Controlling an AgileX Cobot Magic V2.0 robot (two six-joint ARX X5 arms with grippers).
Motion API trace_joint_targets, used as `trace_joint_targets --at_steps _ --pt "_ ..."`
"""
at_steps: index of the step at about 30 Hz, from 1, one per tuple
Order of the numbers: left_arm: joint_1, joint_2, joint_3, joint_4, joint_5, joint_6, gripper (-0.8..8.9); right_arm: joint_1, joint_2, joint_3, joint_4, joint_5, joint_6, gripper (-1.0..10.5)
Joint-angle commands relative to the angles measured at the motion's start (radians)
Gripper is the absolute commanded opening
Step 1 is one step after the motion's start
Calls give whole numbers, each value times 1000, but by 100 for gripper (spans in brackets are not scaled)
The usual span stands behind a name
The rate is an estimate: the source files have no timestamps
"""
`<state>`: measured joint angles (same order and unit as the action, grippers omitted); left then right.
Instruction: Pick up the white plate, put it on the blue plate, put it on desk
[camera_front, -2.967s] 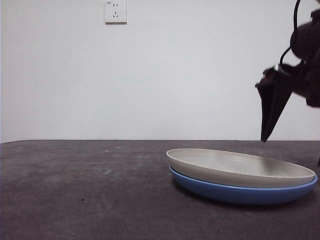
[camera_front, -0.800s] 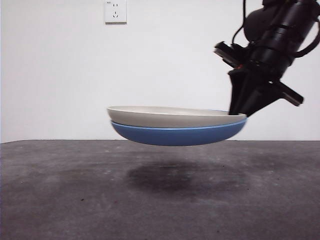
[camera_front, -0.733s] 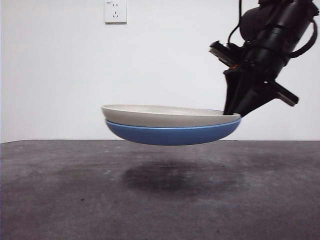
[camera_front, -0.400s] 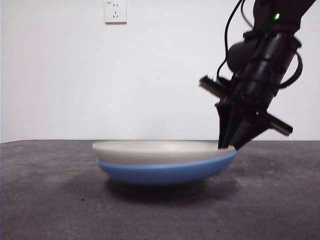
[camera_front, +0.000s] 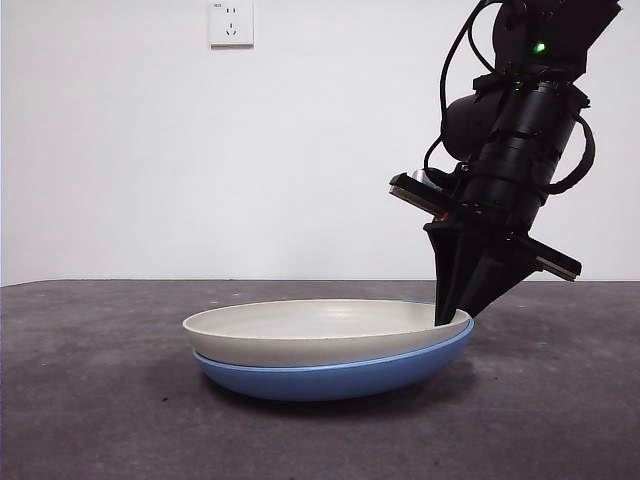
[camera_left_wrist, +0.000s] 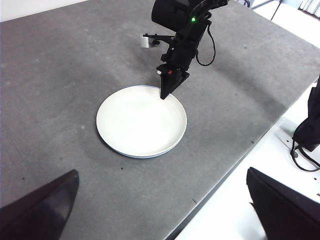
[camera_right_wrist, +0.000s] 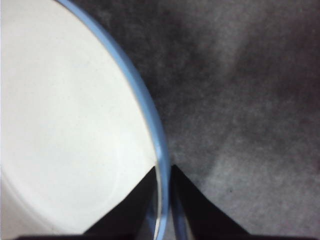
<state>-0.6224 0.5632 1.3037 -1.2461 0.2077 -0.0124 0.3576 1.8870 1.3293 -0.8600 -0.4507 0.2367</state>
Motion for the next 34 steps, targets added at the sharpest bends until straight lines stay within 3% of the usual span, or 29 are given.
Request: trace_joint_targets --at_steps 1,10,20,26,34 --pt "-7 4 12 13 -3 13 665 18 23 18 -18 -3 -37 10" --pt "-7 4 12 12 -3 13 665 26 29 18 -15 7 -43 18" --pt "-7 4 12 12 -3 13 665 10 3 22 -19 64 -65 432" --pt "-7 4 12 12 -3 13 665 -8 -112 44 -100 130 -88 500" --pt "-7 4 12 12 -3 13 665 -14 -406 46 -227 253 -99 630"
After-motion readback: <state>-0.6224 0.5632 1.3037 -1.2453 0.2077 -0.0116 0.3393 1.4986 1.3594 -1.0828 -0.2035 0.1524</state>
